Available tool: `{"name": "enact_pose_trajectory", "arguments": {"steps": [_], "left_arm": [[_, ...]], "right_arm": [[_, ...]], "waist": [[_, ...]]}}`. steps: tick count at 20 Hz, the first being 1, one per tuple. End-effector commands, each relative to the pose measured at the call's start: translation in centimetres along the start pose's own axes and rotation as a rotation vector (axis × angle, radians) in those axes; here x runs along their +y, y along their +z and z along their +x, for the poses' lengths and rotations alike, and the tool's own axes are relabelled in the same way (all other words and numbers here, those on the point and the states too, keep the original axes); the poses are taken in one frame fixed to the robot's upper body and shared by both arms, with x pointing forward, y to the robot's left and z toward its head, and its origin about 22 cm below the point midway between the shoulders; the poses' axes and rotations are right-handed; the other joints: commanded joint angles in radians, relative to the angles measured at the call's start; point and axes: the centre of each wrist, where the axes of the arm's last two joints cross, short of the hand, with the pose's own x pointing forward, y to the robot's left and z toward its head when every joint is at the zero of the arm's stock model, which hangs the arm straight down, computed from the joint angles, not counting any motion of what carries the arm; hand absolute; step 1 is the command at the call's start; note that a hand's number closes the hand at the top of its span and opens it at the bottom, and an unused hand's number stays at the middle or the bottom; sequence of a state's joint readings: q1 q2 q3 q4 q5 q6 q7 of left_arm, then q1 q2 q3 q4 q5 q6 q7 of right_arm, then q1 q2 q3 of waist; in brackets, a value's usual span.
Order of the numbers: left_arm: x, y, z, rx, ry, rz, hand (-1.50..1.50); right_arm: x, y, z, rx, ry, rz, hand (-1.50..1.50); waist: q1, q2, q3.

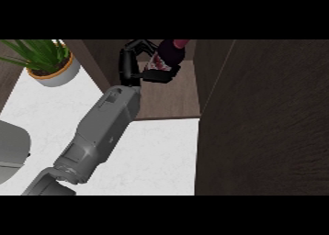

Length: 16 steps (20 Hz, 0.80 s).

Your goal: Pick up the wine, place it into the cabinet and close the cabinet

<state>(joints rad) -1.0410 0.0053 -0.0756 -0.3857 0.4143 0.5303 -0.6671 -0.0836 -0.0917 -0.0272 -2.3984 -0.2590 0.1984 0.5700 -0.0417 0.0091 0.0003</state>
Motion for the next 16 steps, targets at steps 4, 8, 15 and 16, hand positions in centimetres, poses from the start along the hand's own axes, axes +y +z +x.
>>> {"name": "enact_pose_trajectory", "arguments": {"steps": [4, 8, 15, 16], "left_arm": [[0.7, -0.6, -0.3, 0.102, 0.111, 0.076, 1.5], [1.0, -0.1, -1.1, 0.112, 0.147, 0.102, 1.5], [1.8, -0.6, -1.3, 0.096, 0.122, 0.105, 1.5], [1.2, 0.7, -2.2, 0.096, 0.103, 0.113, 1.5]], "right_arm": [[0.7, 1.1, 1.5, -0.033, -0.05, 0.044, -1.5], [0.6, 1.2, 1.6, -0.042, -0.028, 0.033, -1.5], [0.6, 0.8, 1.1, -0.038, -0.044, 0.026, -1.5], [1.0, 1.5, 1.7, -0.041, -0.057, 0.048, -1.5]], "waist": [[-0.001, 0.003, -0.001], [-0.004, 0.004, -0.001], [-0.013, 0.009, -0.001], [-0.033, 0.01, -0.001]]}}
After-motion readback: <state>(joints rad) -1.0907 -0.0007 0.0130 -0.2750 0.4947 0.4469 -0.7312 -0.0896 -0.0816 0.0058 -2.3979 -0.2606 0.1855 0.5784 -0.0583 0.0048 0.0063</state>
